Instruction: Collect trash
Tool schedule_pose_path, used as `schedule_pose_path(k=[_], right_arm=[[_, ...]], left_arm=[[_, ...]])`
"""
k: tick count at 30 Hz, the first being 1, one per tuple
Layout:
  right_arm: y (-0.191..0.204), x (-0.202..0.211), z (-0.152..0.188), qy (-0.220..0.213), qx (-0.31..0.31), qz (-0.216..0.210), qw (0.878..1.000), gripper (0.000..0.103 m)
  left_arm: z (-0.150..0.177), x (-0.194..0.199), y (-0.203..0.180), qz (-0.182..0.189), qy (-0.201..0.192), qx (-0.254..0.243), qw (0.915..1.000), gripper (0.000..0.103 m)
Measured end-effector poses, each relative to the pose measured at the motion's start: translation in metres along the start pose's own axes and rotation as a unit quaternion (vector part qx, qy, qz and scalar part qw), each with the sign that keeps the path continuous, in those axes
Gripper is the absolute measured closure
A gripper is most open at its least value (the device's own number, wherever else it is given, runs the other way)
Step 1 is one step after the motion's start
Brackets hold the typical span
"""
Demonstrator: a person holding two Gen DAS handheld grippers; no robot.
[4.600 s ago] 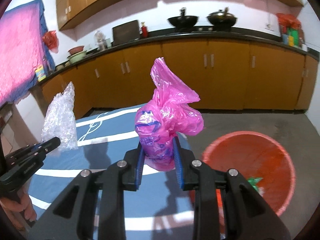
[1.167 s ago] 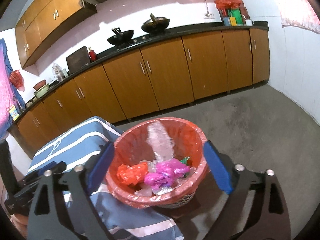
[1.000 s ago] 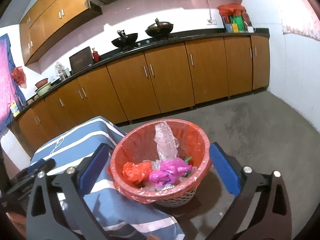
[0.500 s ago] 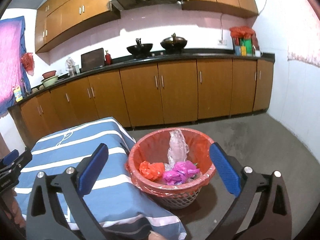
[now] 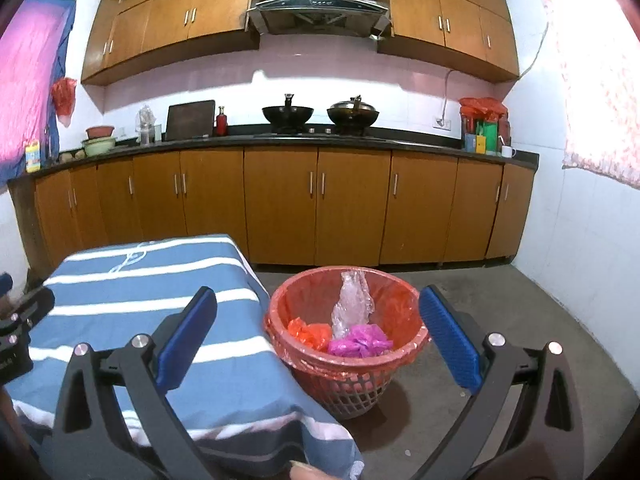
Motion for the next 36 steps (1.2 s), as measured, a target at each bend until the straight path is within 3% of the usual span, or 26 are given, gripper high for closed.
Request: schedule_pose_path(k=[9,19,36], right_arm=[[0.014,0.009,0.024,0.016,0.007,-0.003,1.0,0.004],[0.024,0.018,0.032,0.008,0.013,0.005,1.0,0.004],[0.017,0.023,0.035,0.005,-0.003,0.005,1.0,0.004]], left_arm=[[0.012,0.01,0.01,-0.012,-0.003,-0.002,0.9999,0.002],[0.022,0.017,0.021,-0.031,-0.007,-0.006,0.9995,0.002],[0.026,0.02,0.018,-0.027,-0.012,-0.006,0.9996,0.002]])
Point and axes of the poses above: each gripper's, at about its wrist camera, not at the fingertips, and x roughly against the way its jaws point, y to its left, z to its underside, the point moved 10 cm from there along -x, roughly the way its jaws point, and after that the axes turned 2 degrees about -z, right-handed, at the moved point
